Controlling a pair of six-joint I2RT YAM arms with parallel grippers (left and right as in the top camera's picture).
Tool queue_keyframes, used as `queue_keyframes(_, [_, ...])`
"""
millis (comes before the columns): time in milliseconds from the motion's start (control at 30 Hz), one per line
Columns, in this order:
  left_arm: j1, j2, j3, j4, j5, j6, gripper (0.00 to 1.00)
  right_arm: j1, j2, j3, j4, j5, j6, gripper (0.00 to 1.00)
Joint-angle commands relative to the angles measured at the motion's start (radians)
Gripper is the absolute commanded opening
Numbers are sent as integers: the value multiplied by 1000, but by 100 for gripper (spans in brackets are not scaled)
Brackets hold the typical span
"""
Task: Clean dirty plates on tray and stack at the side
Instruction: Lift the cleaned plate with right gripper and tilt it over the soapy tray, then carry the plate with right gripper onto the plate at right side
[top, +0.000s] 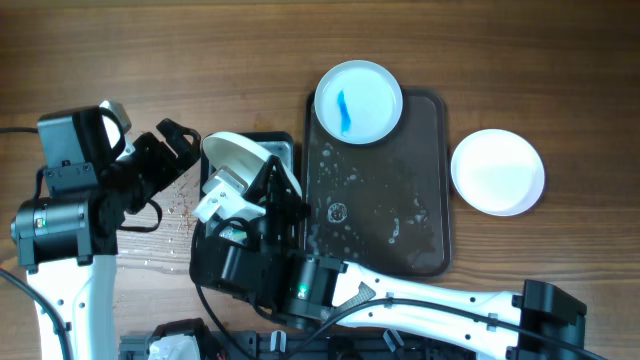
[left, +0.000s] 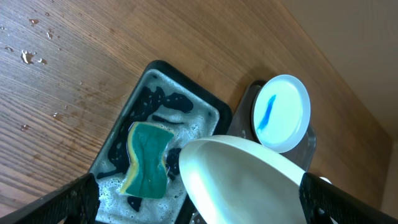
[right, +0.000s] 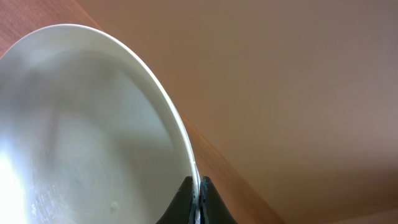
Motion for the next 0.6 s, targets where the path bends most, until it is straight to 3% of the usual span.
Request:
queue_keyframes(0, [5,-3,16,3,15,5,100,6,-14,18,6,28,-2,4])
queue_keyframes(433, [5,-3,16,3,15,5,100,-23,-14,17,0,29,12,4])
queue_keyframes(500, [5,-3,16,3,15,5,100,-68,-14,16,-22,24,149,4])
queue_keyframes(567, [5,-3,16,3,15,5,100,-154,-14,16,-122,-146,340,4])
